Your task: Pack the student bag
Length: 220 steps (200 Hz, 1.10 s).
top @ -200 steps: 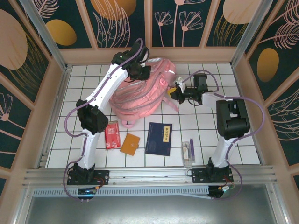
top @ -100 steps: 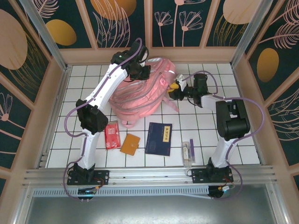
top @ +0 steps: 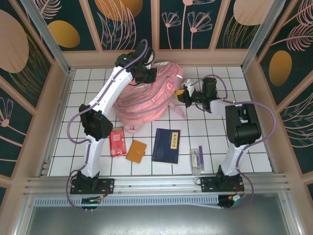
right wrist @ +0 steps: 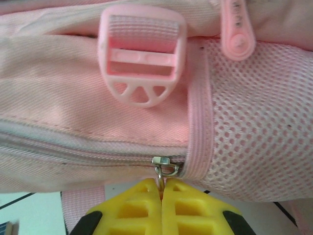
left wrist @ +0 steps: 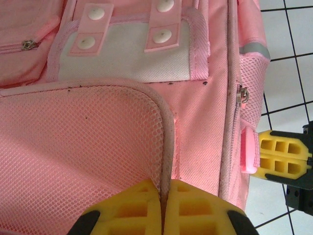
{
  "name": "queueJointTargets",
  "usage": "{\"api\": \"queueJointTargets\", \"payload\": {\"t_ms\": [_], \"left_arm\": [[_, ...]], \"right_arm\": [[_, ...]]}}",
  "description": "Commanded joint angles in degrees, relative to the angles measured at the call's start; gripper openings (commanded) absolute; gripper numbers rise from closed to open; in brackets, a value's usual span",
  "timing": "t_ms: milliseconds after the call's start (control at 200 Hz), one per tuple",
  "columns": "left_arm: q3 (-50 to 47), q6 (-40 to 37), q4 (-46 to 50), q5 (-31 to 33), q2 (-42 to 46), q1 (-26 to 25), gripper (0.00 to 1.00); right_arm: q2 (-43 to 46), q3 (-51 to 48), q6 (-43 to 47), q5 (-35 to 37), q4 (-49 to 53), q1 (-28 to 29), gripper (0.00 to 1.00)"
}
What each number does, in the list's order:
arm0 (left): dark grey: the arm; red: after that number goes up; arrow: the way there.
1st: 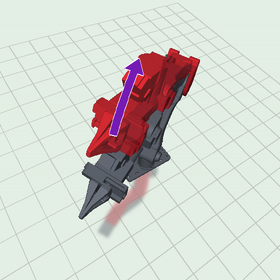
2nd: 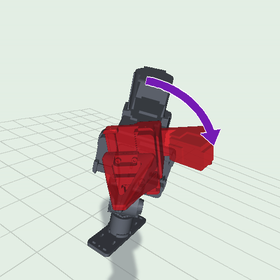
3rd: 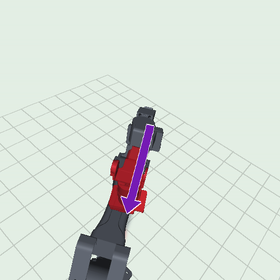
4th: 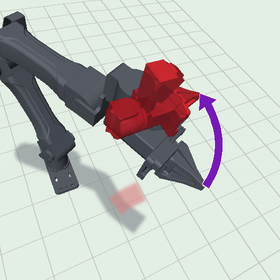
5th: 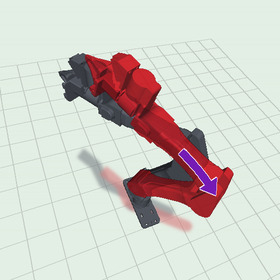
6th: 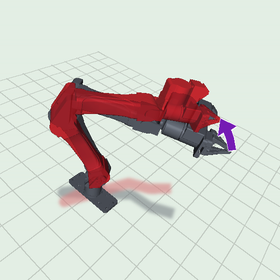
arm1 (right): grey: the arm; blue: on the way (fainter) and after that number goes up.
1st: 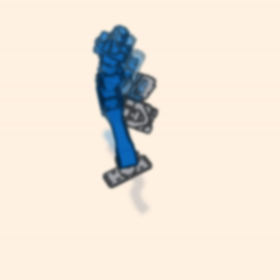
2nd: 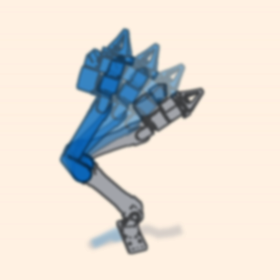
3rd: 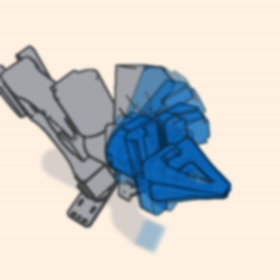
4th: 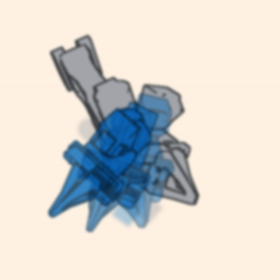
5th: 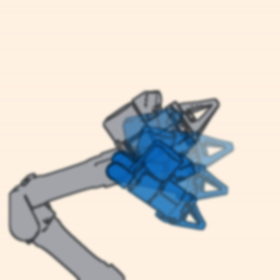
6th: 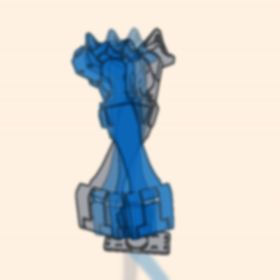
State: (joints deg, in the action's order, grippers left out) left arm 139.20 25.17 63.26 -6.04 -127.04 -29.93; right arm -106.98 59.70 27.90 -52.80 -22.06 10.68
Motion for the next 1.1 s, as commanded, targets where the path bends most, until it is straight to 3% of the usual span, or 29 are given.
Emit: {"api": "queueJointTargets", "payload": {"t_ms": [0, 90, 280, 460, 621, 741, 856, 1031, 1096], "left_arm": [[3.4, 0.5, -4.3, -0.6, 0.7, 0.5, 0.00], [2.6, 1.2, -5.3, 2.4, 0.1, 0.5, 0.00], [1.3, 3.0, -8.7, -2.3, -2.9, 0.5, 0.00], [2.5, 4.2, -10.9, -3.8, -6.3, 0.5, 0.00], [3.7, 4.5, -13.2, -4.3, -9.1, 0.5, 0.00], [4.3, 6.1, -15.3, -5.7, -11.6, 0.5, 0.00], [-0.4, 10.5, -21.1, -10.1, -12.8, 0.0, 0.00], [-8.2, 12.8, -28.8, -12.0, -11.7, -1.2, 0.00], [-8.9, 11.2, -29.1, -13.4, -10.8, -1.1, 0.04]], "right_arm": [[2.8, -1.3, 5.6, -5.4, 3.8, 0.5, 0.00], [3.9, -1.6, 9.5, -6.4, 7.0, 0.8, 0.00], [4.4, 3.8, 21.4, -6.4, 25.9, 2.7, 0.00], [6.4, 4.1, 21.5, -6.1, 31.3, 8.0, 0.00], [9.4, 2.3, 16.7, 0.2, 33.8, 13.9, 0.00], [11.4, -1.6, 5.2, 5.0, 26.7, 19.7, 0.00], [11.9, -6.1, -11.5, 7.6, 10.6, 24.6, 0.00], [11.5, -13.5, -31.6, 15.7, -8.8, 28.0, 0.00], [11.4, -15.5, -39.4, 17.8, -13.4, 28.5, 0.07]]}}
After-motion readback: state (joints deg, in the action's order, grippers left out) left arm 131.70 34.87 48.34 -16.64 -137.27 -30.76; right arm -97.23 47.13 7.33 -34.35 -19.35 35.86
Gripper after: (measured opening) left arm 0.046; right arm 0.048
